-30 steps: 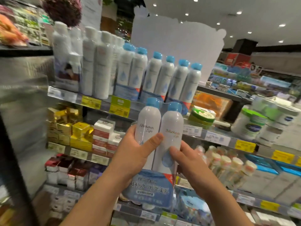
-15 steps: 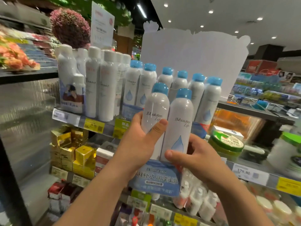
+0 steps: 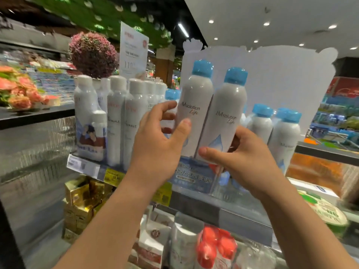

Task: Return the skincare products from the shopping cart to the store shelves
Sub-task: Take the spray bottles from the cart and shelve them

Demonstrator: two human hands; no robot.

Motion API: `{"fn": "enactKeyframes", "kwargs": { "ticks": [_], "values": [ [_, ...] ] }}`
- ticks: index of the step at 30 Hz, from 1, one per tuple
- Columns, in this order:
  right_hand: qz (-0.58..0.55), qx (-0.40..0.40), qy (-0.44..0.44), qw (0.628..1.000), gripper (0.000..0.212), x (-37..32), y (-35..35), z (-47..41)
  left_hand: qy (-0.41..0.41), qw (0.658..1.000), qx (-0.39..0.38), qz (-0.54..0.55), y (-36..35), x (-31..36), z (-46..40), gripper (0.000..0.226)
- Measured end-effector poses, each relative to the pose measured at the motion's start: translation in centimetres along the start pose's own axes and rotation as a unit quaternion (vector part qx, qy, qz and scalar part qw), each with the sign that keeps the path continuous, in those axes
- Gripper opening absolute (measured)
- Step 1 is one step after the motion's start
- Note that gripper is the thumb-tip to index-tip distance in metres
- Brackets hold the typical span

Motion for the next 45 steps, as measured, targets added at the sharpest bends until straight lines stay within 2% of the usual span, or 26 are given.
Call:
{"fn": "enactKeyframes", "kwargs": {
  "ticks": [5, 10, 12, 17, 28, 45],
  "values": [
    [0.039, 0.063, 0.012, 0.997, 0.067, -0.3, -1.5, -2.2, 0.001, 1.000, -0.008, 0.008, 1.3, -1.1, -1.1, 0.032],
    [0.053, 0.088, 0.004, 0.995, 0.046, -0.5, -3.9, -3.2, -0.001, 0.999, -0.037, 0.013, 2.5, -2.5, -1.6, 0.034],
    [0.048, 0.094, -0.005, 0.994, 0.044, 0.0, -4.9, -3.3, 0.006, 0.999, -0.052, 0.014, 2.9, -3.4, -1.6, 0.038],
    [0.042, 0.094, -0.050, 0.993, 0.045, 2.0, -6.5, -3.6, 0.039, 0.993, -0.093, 0.058, 3.1, -5.1, -1.2, 0.028],
    [0.062, 0.091, -0.075, 0.991, 0.047, 3.7, -8.6, -3.8, 0.055, 0.989, -0.107, 0.087, 3.5, -7.1, -1.6, 0.026],
    [0.068, 0.073, -0.096, 0.990, 0.051, 5.9, -9.2, -2.7, 0.060, 0.994, -0.082, 0.031, 3.4, -9.0, -1.1, 0.036]
  ]
}}
Point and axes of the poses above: each hand's wrist, its own z-axis away from the middle knuckle, its own y-axis out of the back of the hand, x = y × z, the point moved 8 cm from there along -z, towards the middle knuckle, and after that the axes turned 2 degrees about -y, right-handed, at the moved point
